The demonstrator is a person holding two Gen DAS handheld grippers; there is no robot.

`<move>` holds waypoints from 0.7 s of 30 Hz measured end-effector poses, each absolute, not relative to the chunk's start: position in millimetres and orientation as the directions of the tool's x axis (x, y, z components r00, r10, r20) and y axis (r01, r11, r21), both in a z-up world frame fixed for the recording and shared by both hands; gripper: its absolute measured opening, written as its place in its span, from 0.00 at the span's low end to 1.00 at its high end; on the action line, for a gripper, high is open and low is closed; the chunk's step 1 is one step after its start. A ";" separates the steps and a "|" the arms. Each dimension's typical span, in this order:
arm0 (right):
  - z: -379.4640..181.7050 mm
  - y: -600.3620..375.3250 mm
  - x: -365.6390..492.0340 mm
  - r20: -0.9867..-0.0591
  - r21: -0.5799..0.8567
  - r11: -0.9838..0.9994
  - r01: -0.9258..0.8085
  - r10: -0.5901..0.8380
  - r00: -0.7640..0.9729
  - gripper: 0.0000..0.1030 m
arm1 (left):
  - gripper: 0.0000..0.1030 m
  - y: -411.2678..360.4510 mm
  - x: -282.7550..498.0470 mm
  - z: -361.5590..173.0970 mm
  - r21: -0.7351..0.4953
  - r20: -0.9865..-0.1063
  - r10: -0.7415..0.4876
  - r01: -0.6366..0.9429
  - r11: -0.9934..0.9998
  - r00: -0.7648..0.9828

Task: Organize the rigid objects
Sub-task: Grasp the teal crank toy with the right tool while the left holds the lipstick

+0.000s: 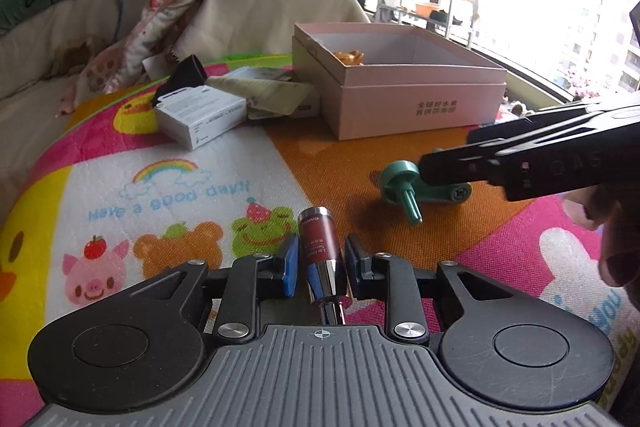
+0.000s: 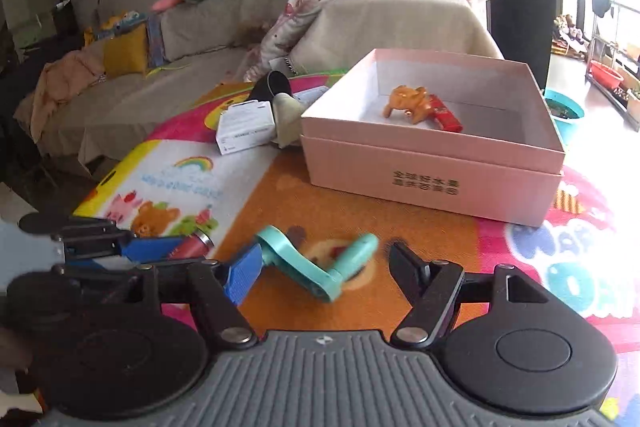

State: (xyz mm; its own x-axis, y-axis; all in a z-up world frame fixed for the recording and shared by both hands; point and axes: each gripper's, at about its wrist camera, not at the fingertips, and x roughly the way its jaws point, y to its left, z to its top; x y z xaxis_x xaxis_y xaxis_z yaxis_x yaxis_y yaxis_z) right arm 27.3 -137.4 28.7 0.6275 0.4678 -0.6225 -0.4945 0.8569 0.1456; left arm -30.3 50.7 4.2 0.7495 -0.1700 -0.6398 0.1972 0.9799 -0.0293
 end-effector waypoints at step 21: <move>1.4 -141.4 41.7 -0.661 0.028 0.932 -0.360 0.288 0.693 0.77 | 0.27 55.4 -33.8 2.1 -0.081 -0.623 -0.181 0.167 0.983 0.761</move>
State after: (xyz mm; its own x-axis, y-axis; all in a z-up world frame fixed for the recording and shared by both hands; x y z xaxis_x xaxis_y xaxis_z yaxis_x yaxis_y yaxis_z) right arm 41.7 -141.4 1.4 0.6930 0.2880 -0.6609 -0.3605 0.9323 0.0283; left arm -33.8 55.4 2.1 0.7610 -0.1806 -0.6231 0.1668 0.9826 -0.0811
